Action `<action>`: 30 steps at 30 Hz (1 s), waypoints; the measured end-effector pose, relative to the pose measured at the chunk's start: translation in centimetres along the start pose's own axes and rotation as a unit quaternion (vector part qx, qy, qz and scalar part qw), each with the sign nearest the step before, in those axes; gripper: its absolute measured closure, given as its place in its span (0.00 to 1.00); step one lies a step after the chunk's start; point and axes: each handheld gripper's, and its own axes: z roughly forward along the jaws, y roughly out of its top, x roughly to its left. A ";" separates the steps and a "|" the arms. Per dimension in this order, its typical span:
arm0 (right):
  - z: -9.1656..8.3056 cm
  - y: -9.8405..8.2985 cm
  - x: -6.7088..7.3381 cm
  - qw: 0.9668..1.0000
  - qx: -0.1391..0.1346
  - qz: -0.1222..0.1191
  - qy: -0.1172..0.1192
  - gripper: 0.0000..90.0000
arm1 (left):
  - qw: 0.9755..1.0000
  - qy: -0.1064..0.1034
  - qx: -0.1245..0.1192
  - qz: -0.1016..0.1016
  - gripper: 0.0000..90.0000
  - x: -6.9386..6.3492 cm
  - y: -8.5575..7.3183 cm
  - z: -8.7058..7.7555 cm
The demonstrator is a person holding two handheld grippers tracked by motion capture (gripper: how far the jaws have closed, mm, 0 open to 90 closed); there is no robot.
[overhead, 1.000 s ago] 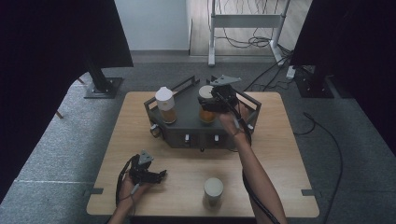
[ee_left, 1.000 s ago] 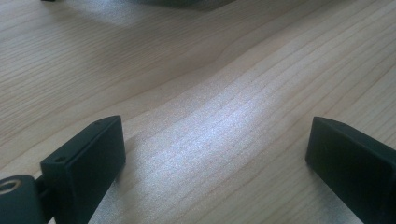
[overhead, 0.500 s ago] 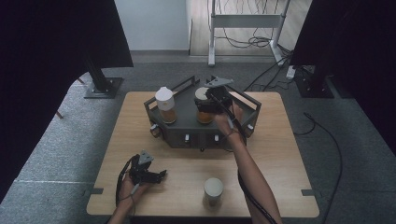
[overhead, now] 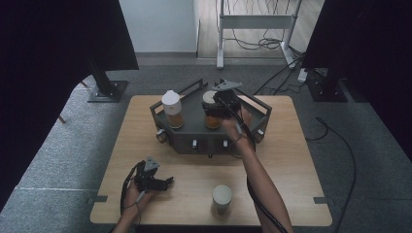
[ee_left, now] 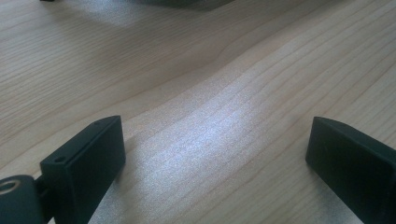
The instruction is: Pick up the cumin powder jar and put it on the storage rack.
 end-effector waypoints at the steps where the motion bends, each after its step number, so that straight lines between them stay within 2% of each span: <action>1: 0.0 0.0 0.0 1.000 0.001 0.001 -0.001 0.36 | 1.000 0.000 0.000 0.000 0.05 0.0 0.0 0.0; 6: 0.3 0.4 -0.2 1.000 0.012 0.012 0.000 0.25 | 1.000 -0.001 0.000 0.000 0.05 0.0 0.0 0.0; 10: 0.3 -0.2 -1.1 0.999 0.004 0.027 0.018 0.16 | 1.000 -0.001 0.000 0.000 0.05 0.0 0.0 0.0; 14: 0.2 -0.5 -1.3 0.999 0.001 0.026 0.023 0.11 | 1.000 -0.001 0.001 0.001 0.05 0.0 0.0 0.0; 22: -0.1 -0.8 -1.1 1.000 -0.001 0.023 0.019 0.09 | 1.000 -0.001 0.001 0.000 0.05 0.0 0.0 0.0; 30: -1.4 -0.8 -0.9 1.000 -0.011 0.014 0.012 0.09 | 1.000 -0.001 0.001 0.000 0.05 0.0 0.0 0.0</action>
